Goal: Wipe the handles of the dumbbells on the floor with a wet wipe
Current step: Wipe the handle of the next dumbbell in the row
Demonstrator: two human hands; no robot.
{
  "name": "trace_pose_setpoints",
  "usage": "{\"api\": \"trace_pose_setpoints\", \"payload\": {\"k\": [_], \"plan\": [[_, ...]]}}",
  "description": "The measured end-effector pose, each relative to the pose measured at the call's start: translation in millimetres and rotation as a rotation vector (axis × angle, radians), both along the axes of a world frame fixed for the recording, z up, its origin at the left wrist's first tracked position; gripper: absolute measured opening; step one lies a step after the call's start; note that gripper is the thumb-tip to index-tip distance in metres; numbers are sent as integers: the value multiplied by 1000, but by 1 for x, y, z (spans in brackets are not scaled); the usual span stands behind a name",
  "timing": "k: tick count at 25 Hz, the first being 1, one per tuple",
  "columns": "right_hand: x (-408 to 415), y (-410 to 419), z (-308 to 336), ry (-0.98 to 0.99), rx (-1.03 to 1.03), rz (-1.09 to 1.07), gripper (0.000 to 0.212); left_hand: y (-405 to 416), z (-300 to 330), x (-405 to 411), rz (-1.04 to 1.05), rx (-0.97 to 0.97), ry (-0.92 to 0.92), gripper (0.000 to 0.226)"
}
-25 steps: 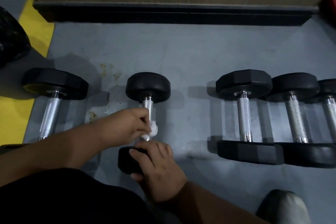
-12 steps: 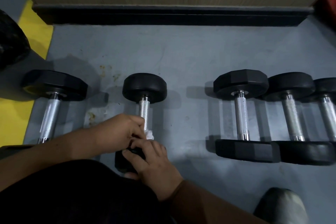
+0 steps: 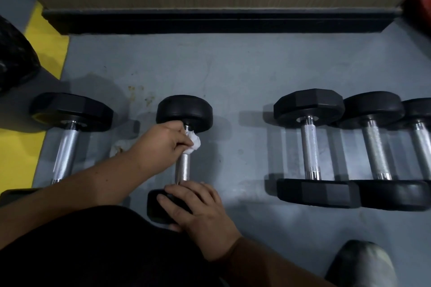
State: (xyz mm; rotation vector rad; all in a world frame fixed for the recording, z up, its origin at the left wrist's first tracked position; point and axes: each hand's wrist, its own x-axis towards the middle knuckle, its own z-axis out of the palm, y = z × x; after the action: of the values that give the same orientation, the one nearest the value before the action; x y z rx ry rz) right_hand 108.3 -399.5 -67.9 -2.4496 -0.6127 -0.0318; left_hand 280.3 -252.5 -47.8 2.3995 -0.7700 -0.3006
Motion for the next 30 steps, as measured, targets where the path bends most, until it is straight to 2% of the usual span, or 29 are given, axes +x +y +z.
{"api": "trace_pose_setpoints", "payload": {"k": [4,8,11,14,19,21,26,30], "plan": [[1,4,0,71,-21,30,64,17,7,-20,-135,-43,171,17],[1,8,-1,77,-34,4,64,26,16,-25,-275,28,347,21],[2,11,1,89,-36,18,65,21,11,-18,-250,20,201,16],[2,14,4,92,-40,17,65,14,3,-2,-128,-48,36,11],[1,20,7,47,-90,-13,67,8,-4,2,-30,-41,-84,10],[3,22,8,53,-77,4,65,15,-3,-5,-12,-68,-45,13],[8,23,5,115,4,58,57,30,4,-20,-153,-65,167,21],[8,27,1,59,-53,94,54,35,8,-20,-223,9,327,20]]}}
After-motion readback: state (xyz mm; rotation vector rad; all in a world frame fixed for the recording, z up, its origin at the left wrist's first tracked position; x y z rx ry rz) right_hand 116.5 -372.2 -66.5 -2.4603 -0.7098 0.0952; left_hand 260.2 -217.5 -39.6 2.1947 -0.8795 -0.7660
